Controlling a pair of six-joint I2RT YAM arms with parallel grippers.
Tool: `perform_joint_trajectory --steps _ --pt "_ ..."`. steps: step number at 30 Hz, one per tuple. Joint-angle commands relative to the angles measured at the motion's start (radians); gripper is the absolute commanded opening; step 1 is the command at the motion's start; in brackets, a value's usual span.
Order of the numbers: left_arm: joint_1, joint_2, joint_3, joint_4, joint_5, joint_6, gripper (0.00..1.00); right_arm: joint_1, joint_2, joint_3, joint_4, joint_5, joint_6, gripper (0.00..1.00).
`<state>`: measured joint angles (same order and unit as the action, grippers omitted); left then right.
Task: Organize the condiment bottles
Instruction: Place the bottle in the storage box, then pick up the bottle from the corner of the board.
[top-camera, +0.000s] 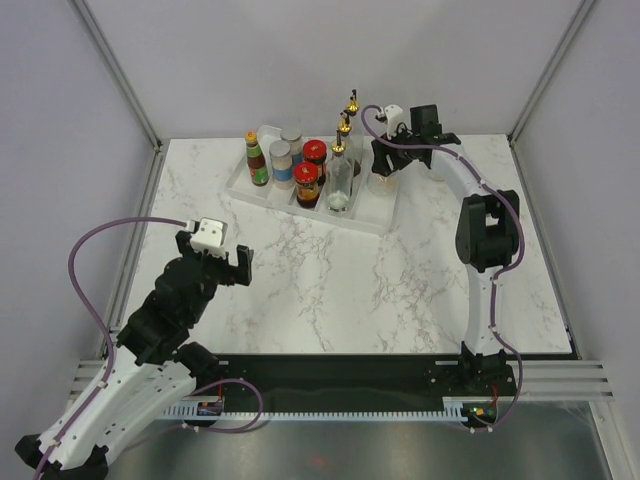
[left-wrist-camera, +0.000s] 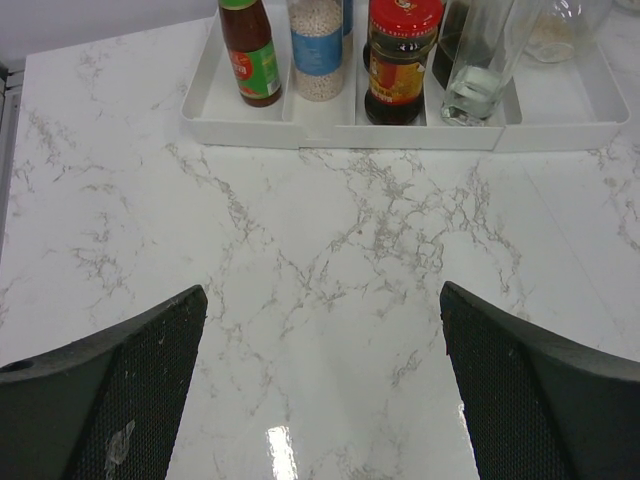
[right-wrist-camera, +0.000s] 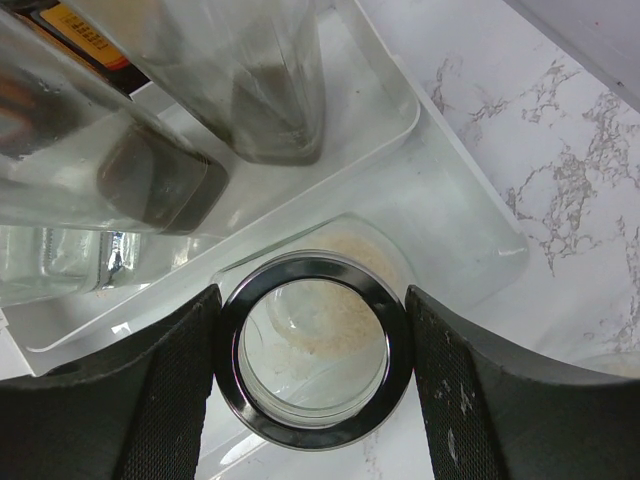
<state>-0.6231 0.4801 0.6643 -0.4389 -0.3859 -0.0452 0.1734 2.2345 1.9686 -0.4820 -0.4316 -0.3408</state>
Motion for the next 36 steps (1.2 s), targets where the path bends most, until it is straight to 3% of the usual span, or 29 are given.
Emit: perform_joint_trajectory --steps 1,5,6,11,15,17,20,23,26,27,28,29,33,36 --pt "0.0 0.008 -0.006 0.042 0.021 0.016 1.0 0.008 0.01 0.001 0.054 -0.002 -0.026 0.45" --pt "0.0 0.015 -0.006 0.04 0.028 0.015 1.0 0.012 0.008 -0.001 0.056 0.001 -0.017 0.62" --pt "0.0 0.017 -0.008 0.042 0.03 0.015 1.0 0.011 0.005 -0.002 0.056 0.004 -0.014 0.73" --pt "0.0 0.025 -0.006 0.04 0.041 0.013 0.99 0.009 -0.025 -0.017 0.059 0.028 -0.004 0.93" --pt "0.0 0.028 -0.006 0.04 0.068 0.013 0.9 0.008 -0.078 -0.043 0.065 0.036 0.013 0.97" --pt "0.0 0.029 -0.005 0.043 0.084 0.013 0.74 0.003 -0.093 -0.05 0.066 0.033 0.023 0.97" --pt "0.0 0.035 -0.003 0.042 0.102 0.01 0.43 -0.008 -0.128 -0.066 0.069 0.027 0.043 0.98" --pt "0.0 0.044 -0.005 0.042 0.114 0.01 0.29 -0.018 -0.182 -0.091 0.069 0.011 0.051 0.98" --pt "0.0 0.049 -0.002 0.042 0.127 0.008 0.3 -0.026 -0.228 -0.123 0.069 -0.002 0.051 0.98" --pt "0.0 0.049 -0.002 0.042 0.136 0.007 0.22 -0.031 -0.24 -0.138 0.069 -0.01 0.051 0.98" --pt "0.0 0.054 0.0 0.042 0.149 0.007 0.07 -0.032 -0.254 -0.148 0.066 -0.013 0.052 0.98" --pt "0.0 0.057 0.001 0.042 0.16 0.007 0.02 -0.034 -0.28 -0.157 0.069 -0.016 0.054 0.98" --pt "0.0 0.106 0.02 0.039 0.272 -0.004 0.02 -0.055 -0.358 -0.235 0.069 -0.033 0.066 0.98" --pt "0.002 0.159 0.053 0.029 0.372 -0.048 0.1 -0.093 -0.443 -0.321 0.069 -0.078 0.088 0.98"
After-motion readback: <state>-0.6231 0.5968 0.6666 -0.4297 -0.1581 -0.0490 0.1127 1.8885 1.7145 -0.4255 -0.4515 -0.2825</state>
